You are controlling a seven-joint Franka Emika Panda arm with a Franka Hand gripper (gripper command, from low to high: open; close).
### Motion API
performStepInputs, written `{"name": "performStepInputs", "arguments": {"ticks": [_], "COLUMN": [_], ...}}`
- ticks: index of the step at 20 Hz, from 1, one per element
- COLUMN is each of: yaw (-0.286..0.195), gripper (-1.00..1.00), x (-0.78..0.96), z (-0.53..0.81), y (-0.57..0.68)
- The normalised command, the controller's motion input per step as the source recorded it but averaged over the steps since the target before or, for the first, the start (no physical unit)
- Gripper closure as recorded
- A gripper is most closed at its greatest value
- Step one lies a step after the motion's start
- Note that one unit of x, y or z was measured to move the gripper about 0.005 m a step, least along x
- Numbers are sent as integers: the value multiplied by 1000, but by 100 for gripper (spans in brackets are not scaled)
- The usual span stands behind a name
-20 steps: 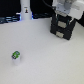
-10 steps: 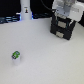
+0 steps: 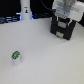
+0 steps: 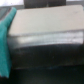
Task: Open the kcup holder, insert the kcup into the holder, and close the kcup holder
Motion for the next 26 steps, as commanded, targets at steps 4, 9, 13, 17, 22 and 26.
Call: {"name": "performStepInputs", "arguments": {"ticks": [4,9,13,17,22,26], "yaw": [-73,-97,-103,-95,-47,-26], "gripper": [100,100,100,100,100,100], "x": [690,830,862,915,987,998], "z": [221,252,75,194,269,296], "y": [-48,-187,-234,-259,-233,-230]}}
